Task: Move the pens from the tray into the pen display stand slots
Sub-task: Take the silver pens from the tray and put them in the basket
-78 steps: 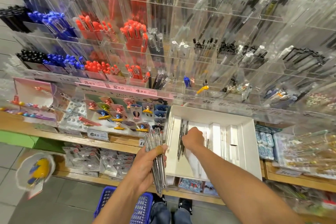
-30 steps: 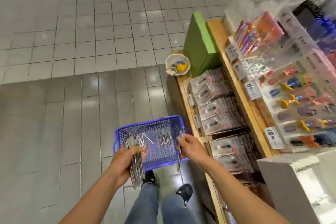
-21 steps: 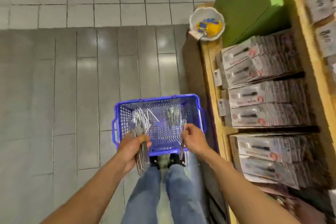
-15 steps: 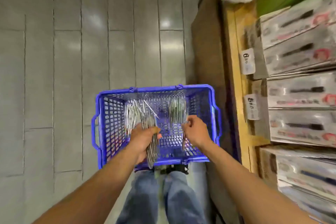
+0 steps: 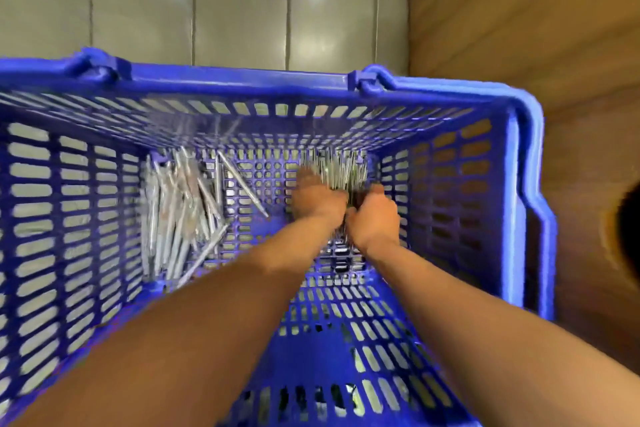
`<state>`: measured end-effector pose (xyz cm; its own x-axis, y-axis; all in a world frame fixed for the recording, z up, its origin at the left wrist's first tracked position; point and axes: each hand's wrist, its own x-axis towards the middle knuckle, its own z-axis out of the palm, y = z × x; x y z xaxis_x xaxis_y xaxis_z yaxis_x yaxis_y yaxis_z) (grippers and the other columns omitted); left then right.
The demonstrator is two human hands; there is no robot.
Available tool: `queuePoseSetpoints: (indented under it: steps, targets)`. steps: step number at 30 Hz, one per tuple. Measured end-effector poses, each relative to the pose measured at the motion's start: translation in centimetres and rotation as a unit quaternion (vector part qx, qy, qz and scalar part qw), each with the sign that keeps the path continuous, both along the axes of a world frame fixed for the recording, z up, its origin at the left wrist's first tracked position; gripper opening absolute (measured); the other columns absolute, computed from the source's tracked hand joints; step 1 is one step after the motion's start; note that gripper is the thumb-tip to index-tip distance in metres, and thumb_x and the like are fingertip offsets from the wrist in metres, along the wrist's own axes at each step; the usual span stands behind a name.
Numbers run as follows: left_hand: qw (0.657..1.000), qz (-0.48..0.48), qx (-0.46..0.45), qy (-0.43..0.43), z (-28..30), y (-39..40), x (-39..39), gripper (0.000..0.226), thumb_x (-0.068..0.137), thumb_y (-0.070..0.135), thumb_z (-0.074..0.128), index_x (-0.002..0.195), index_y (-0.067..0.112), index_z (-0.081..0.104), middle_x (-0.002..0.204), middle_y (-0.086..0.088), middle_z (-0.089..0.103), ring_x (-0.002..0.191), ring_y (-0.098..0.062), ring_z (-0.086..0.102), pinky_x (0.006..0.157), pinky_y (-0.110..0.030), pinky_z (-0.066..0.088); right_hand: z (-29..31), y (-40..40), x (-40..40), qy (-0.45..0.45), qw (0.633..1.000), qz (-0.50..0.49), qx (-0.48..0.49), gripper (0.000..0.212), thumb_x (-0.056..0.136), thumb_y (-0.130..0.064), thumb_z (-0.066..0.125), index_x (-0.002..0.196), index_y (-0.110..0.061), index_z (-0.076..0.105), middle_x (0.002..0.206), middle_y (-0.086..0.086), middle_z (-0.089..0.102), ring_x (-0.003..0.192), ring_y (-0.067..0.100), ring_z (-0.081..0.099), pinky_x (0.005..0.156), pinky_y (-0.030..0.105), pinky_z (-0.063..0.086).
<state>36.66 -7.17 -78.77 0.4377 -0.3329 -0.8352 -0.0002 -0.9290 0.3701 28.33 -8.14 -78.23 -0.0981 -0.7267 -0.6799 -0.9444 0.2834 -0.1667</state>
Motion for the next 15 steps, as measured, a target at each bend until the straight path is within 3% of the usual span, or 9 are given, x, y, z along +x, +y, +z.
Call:
queuePoseSetpoints:
  steps: [3,7,11,15]
  targets:
    - [0.998,-0.058,-0.022,-0.012,-0.1,-0.2,-1.6,0.069,0.085,0.020,0.070,0.144,0.008,0.036,0.132,-0.014,0.057,0.117,-0.034,0.058,0.091,-0.037,0.051,-0.3,0.0,-0.1,-0.004,0.998,-0.047,-0.028,0.031,0.095,-0.013,0.052,0.123,-0.002,0.046,0.113,0.021,0.062,0.100,0.039,0.060,0.070,0.038,0.040]
    - [0.996,-0.082,-0.034,0.000,0.7,0.6,-1.7,0.051,0.091,0.021,0.062,0.138,0.007,0.046,0.140,-0.014,0.047,0.125,-0.032,0.050,0.096,-0.035,0.045,1.3,1.2,-0.2,-0.035,0.991,-0.100,-0.082,0.033,0.089,-0.010,0.059,0.121,-0.006,0.051,0.117,0.014,0.059,0.104,0.032,0.059,0.076,0.036,0.040]
    - [0.997,-0.040,-0.047,0.038,1.6,2.9,0.1,0.047,0.098,0.020,0.052,0.144,0.012,0.045,0.145,-0.010,0.049,0.130,-0.028,0.049,0.108,-0.044,0.041,2.9,2.9,0.8,-0.064,0.983,-0.108,-0.133,0.037,0.084,-0.001,0.058,0.120,-0.005,0.052,0.120,0.012,0.054,0.108,0.027,0.053,0.088,0.032,0.040]
    - [0.997,0.000,-0.069,-0.024,2.0,7.0,4.1,0.032,0.093,0.015,0.059,0.125,0.011,0.059,0.121,-0.010,0.062,0.107,-0.029,0.061,0.094,-0.045,0.050,3.3,4.3,3.7,-0.108,0.977,-0.076,-0.166,0.028,0.083,-0.004,0.060,0.110,-0.008,0.053,0.109,0.008,0.055,0.097,0.024,0.054,0.077,0.022,0.033]
